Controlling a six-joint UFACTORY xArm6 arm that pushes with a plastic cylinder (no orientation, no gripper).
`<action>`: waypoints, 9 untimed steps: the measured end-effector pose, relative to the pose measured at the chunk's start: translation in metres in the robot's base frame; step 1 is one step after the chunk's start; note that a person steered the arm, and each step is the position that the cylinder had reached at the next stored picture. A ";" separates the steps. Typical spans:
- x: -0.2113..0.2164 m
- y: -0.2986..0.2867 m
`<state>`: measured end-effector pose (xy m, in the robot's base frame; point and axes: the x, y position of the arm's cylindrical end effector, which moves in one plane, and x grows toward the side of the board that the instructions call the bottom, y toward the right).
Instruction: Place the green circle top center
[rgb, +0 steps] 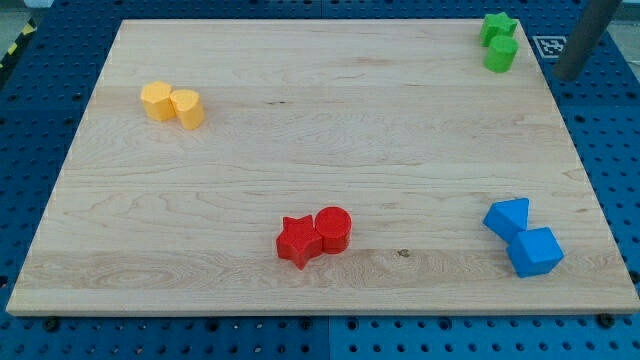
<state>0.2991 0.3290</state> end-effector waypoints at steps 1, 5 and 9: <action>-0.014 -0.007; -0.020 -0.122; -0.053 -0.322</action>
<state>0.2463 0.0072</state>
